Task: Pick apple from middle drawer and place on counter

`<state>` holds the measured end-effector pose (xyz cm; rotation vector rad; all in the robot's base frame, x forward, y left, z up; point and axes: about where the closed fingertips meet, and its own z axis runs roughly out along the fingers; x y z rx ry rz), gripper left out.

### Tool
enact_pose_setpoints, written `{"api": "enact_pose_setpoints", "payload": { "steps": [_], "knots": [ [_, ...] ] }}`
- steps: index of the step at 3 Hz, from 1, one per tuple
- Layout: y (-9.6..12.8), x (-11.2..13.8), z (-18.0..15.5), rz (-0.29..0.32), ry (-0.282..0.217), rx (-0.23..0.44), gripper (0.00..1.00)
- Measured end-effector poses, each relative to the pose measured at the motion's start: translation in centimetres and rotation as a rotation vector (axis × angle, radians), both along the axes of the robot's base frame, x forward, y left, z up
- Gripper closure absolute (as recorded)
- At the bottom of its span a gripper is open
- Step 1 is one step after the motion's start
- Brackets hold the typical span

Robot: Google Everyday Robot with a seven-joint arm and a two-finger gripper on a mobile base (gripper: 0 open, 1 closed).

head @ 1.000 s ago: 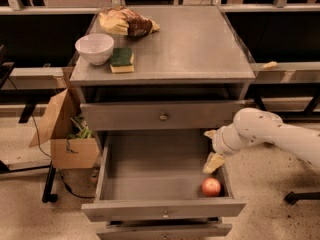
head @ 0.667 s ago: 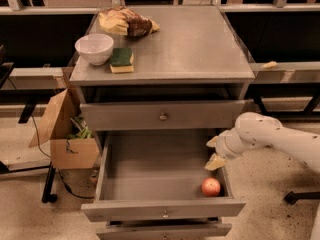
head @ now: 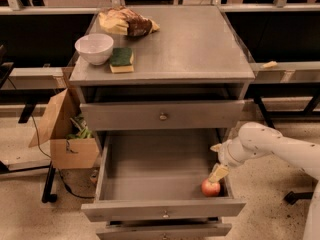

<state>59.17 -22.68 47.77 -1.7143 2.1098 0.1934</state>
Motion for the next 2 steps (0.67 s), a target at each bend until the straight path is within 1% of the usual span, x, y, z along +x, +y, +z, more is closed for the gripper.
{"api": "enact_pose_setpoints", "payload": {
  "steps": [1, 2],
  "knots": [
    [-0.2, 0.1, -2.5, 0.003, 0.023, 0.032, 0.22],
    [-0.1, -0.3, -4.1, 0.008, 0.043, 0.056, 0.23]
  ]
}}
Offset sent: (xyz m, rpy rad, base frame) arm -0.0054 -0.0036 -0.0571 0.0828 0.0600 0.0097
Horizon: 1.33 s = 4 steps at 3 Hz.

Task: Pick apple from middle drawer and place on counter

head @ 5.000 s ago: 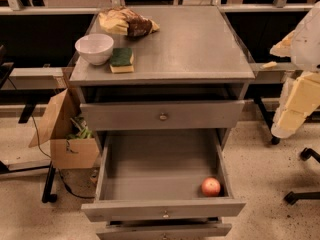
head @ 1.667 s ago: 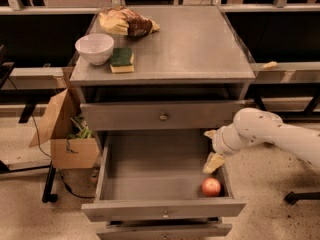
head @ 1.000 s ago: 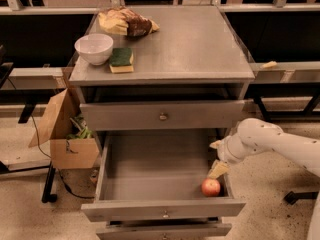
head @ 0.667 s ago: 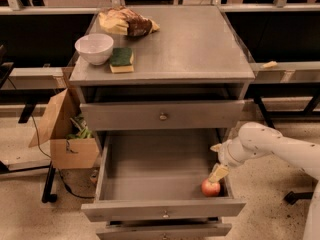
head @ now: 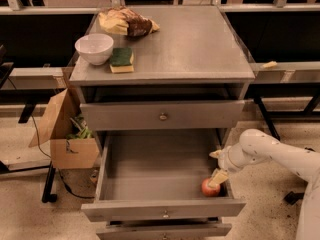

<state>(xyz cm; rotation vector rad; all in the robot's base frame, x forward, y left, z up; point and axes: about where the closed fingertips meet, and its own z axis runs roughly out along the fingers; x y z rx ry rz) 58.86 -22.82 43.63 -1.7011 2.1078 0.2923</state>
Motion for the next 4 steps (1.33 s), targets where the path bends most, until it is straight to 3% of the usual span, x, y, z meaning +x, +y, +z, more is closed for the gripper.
{"api": "enact_pose_setpoints", "payload": {
  "steps": [2, 4],
  "knots": [
    [-0.4, -1.6, -2.2, 0.01, 0.043, 0.025, 0.24],
    [1.1, -1.5, -4.7, 0.07, 0.098, 0.044, 0.35]
  ]
}}
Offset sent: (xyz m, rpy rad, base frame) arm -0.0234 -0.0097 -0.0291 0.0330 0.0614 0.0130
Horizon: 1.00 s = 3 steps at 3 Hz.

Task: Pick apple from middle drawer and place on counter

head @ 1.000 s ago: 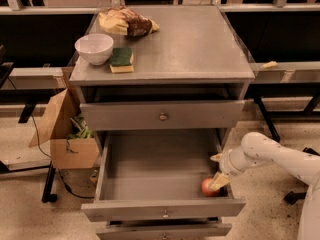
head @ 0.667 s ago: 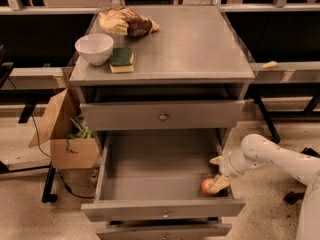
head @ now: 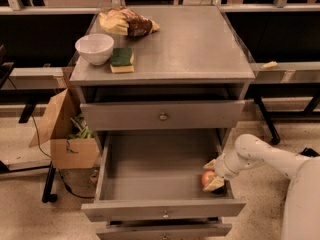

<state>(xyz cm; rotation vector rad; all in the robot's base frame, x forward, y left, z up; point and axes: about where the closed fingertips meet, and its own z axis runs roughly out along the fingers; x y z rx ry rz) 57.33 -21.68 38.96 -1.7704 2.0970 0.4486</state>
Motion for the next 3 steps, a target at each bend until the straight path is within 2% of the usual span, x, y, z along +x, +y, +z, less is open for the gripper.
{"api": "enact_pose_setpoints", "payload": {
  "steps": [1, 2, 3],
  "knots": [
    [0.62, 0.1, -1.01, 0.021, 0.022, 0.007, 0.35],
    [1.08, 0.31, -1.91, 0.037, 0.047, 0.009, 0.52],
    [1.18, 0.44, -1.83, 0.042, 0.055, 0.007, 0.49]
  ]
}}
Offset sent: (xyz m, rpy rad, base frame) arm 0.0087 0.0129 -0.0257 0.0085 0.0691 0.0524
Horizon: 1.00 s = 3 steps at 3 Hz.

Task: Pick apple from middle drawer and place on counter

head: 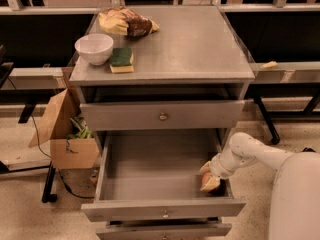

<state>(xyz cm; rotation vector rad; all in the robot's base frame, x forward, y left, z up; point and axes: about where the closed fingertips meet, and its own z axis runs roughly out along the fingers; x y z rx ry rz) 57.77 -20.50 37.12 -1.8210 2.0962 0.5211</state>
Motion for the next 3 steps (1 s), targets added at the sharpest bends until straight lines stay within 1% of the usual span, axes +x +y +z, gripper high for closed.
{"api": "enact_pose_setpoints", "payload": {
  "steps": [1, 2, 3],
  "knots": [
    [0.0, 0.4, 0.0, 0.006, 0.013, -0.014, 0.26],
    [-0.3, 0.8, 0.8, 0.006, 0.004, -0.046, 0.33],
    [-0.1, 0.8, 4.0, 0.006, -0.065, -0.064, 0.55]
  ]
}}
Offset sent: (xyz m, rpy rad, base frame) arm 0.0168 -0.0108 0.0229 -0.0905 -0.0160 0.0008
